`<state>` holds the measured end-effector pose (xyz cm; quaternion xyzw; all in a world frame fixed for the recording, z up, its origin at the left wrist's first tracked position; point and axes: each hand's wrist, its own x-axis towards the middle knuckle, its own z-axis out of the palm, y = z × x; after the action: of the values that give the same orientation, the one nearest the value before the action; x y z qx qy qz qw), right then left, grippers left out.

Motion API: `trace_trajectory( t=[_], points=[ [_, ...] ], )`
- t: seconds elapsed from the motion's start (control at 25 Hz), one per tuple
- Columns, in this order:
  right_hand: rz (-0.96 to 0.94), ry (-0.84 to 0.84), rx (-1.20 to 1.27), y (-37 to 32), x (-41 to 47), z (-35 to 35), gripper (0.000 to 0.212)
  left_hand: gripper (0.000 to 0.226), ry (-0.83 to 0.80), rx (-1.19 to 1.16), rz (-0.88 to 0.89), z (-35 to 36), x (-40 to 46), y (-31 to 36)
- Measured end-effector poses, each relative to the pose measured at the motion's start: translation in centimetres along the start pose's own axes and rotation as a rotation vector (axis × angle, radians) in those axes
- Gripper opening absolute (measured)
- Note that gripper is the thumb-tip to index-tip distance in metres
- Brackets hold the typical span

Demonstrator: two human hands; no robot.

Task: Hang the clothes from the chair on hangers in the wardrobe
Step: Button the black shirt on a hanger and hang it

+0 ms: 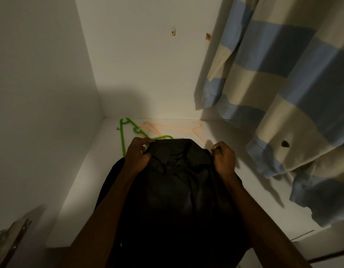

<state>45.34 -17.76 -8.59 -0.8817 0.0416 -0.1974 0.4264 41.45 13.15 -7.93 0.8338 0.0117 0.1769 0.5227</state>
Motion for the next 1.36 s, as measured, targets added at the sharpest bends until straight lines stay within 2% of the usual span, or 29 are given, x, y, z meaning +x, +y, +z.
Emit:
trace_trajectory(
  t=[0.08, 0.16, 0.24, 0.36, 0.44, 0.52, 0.6, 0.68, 0.8, 0.88, 1.0, 1.08, 1.16, 1.28, 1.36],
  points=[
    [0.119, 0.076, 0.035, 0.1, 0.3, -0.2, 0.017, 0.057, -0.011, -0.128, -0.037, -0.7, -0.1, 0.0],
    [0.197, 0.062, -0.057, -0.2, 1.2, -0.2, 0.013, 0.053, -0.088, -0.187, -0.038, -1.5, 0.4, -0.4],
    [0.259, -0.029, -0.178, -0.8, 2.4, -0.2, 0.009, 0.047, -0.15, -0.193, -0.048, -2.3, 0.8, -0.8],
    [0.24, -0.244, -0.403, -2.6, 5.3, 0.2, 0.017, 0.044, -0.14, -0.124, -0.023, -2.9, 1.1, -1.6],
    [0.227, -0.374, -0.519, -3.9, 6.8, 0.7, 0.027, 0.042, -0.124, -0.105, -0.023, -3.0, 1.3, -1.8],
    [0.238, -0.428, -0.544, -4.5, 7.6, 1.0, 0.037, 0.039, -0.136, -0.117, -0.023, -2.9, 1.4, -1.8],
    [0.328, -0.432, -0.31, -4.7, 8.5, 1.3, 0.035, 0.037, -0.138, -0.126, -0.023, -2.7, 1.4, -1.6],
    [0.385, -0.447, -0.033, -5.6, 9.0, 1.2, 0.017, 0.037, -0.113, -0.137, -0.03, -2.5, 1.4, -1.4],
    [0.22, -0.437, 0.14, -9.1, 9.3, 0.2, 0.042, 0.037, -0.072, -0.187, -0.095, -2.4, 1.5, -0.7],
    [0.081, -0.387, 0.216, -12.1, 9.1, -0.8, 0.037, 0.043, -0.059, -0.218, -0.124, -1.9, 1.2, -0.3],
    [-0.146, -0.303, 0.307, -15.7, 9.2, -1.9, 0.01, 0.036, 0.022, -0.094, -0.051, -1.4, 0.6, 0.2],
    [-0.204, -0.245, 0.349, -17.1, 9.2, -2.9, 0.024, 0.024, 0.056, -0.009, 0.033, -1.1, 0.5, 0.3],
    [-0.215, -0.241, 0.436, -18.0, 9.0, -3.9, 0.031, 0.014, 0.047, 0.021, 0.062, -1.1, 0.4, 0.5],
    [-0.121, -0.387, 0.59, -19.5, 8.8, -4.6, 0.021, 0.036, 0.038, 0.032, 0.085, -1.2, 0.3, 0.6],
    [-0.037, -0.472, 0.688, -20.5, 8.4, -4.1, 0.021, 0.043, 0.032, 0.08, 0.124, -1.1, 0.3, 0.4]
  ],
)
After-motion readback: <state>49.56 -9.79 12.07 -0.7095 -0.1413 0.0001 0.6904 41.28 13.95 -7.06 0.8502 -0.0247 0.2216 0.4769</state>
